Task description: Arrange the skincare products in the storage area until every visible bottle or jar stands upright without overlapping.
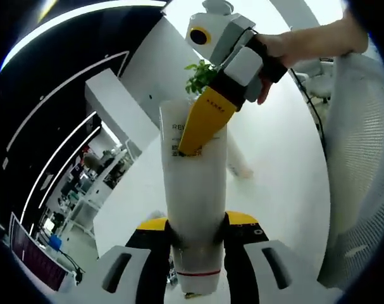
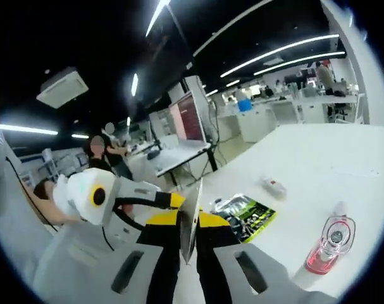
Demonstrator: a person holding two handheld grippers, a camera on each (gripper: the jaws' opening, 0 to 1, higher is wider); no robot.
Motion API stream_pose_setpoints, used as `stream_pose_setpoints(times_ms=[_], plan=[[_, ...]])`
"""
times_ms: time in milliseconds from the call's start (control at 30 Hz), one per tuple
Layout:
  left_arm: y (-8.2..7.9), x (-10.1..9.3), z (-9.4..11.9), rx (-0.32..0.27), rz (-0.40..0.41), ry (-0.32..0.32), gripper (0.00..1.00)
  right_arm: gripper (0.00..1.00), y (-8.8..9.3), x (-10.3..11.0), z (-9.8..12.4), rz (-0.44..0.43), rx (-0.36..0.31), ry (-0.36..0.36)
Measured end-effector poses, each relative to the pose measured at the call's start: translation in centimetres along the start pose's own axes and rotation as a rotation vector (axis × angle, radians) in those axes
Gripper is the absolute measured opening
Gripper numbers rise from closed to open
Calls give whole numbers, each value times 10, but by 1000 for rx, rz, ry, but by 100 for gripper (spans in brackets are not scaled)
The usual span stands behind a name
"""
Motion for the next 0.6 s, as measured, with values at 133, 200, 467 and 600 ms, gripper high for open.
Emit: stream_pose_setpoints(times_ms=[133, 200, 467, 600], plan=[[1, -2, -1, -5, -4, 20, 31, 6, -4, 9, -2, 110, 14, -19], [2, -6, -3, 8, -20, 43, 32, 6, -3, 13, -3, 215, 47, -36], [5, -15, -6, 25, -37, 107, 32, 6, 2, 28, -4, 522, 96, -105], [7, -17, -5, 30, 15, 149, 27, 6, 7, 39, -5, 726, 163, -141]])
Point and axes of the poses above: the point that each gripper's makers call its tool centre point, and the gripper's own axes: z roughly backward along the fingers, x roughly to its left, y roughly out of its underside, the point moved 8 cm from there along z, roughly backward along the fingers, and after that the axes turned 4 degrees about -x, right-handed, at the moved point
